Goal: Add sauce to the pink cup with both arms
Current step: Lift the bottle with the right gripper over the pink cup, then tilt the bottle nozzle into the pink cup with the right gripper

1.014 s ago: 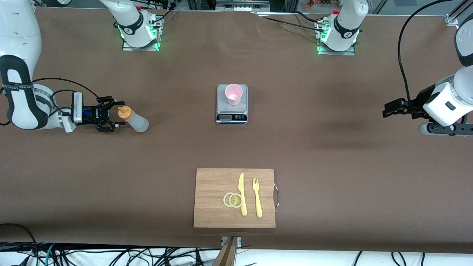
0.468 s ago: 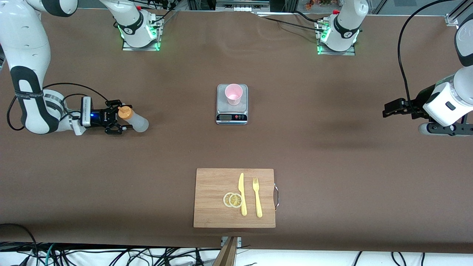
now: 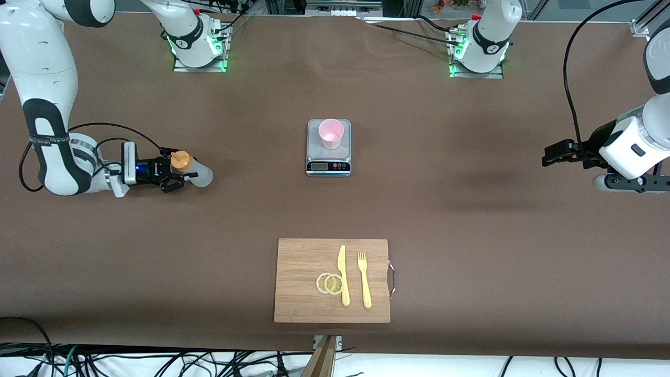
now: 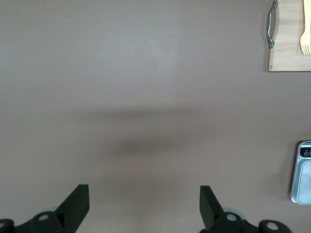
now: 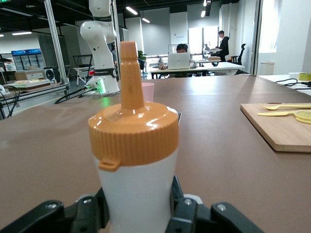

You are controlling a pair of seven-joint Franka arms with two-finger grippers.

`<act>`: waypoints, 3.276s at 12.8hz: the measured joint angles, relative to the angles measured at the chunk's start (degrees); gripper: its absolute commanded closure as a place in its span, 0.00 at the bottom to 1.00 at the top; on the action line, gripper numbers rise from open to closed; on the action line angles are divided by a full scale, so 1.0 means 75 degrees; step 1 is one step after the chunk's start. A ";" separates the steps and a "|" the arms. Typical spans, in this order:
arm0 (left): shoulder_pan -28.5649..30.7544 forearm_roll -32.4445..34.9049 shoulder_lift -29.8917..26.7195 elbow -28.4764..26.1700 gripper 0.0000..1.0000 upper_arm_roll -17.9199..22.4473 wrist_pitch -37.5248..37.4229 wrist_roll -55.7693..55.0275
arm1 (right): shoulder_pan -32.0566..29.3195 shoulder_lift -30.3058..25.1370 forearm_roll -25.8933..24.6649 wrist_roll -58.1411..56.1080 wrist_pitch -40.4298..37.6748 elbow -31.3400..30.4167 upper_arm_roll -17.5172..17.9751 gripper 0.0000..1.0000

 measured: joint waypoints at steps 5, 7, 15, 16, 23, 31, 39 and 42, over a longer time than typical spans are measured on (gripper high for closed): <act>0.0000 0.0000 0.0000 0.0000 0.00 0.0000 0.0000 0.0000 | 0.1432 -0.0539 -0.0017 0.2426 0.0021 0.1073 0.0021 0.92; 0.0000 0.0000 0.0000 0.0000 0.00 0.0000 0.0000 0.0000 | 0.2224 -0.1130 -0.0433 0.3508 0.0752 0.1158 0.0022 0.93; 0.0000 0.0000 0.0000 0.0000 0.00 -0.0001 0.0000 0.0000 | 0.5341 -0.2531 -0.4363 0.8765 0.3142 0.1124 0.0028 0.93; 0.0000 0.0000 0.0000 0.0001 0.00 -0.0002 0.0000 0.0000 | 0.5608 -0.2530 -0.4794 0.9217 0.3263 0.1114 0.0026 0.93; 0.0000 0.0000 0.0000 0.0000 0.00 -0.0002 0.0000 0.0000 | 0.7852 -0.2526 -0.7969 1.3365 0.3409 0.1008 0.0046 0.91; 0.0000 0.0000 0.0000 0.0000 0.00 -0.0002 0.0000 0.0000 | 0.8966 -0.2518 -0.9627 1.5165 0.2876 0.0834 0.0046 0.91; 0.0000 0.0000 0.0000 0.0000 0.00 -0.0002 0.0000 0.0000 | 0.9107 -0.2504 -0.9835 1.5478 0.2833 0.0828 -0.0017 0.90; 0.0000 0.0000 0.0000 0.0000 0.00 -0.0002 0.0000 0.0000 | 0.9106 -0.2504 -0.9836 1.5510 0.2836 0.0832 -0.0044 0.90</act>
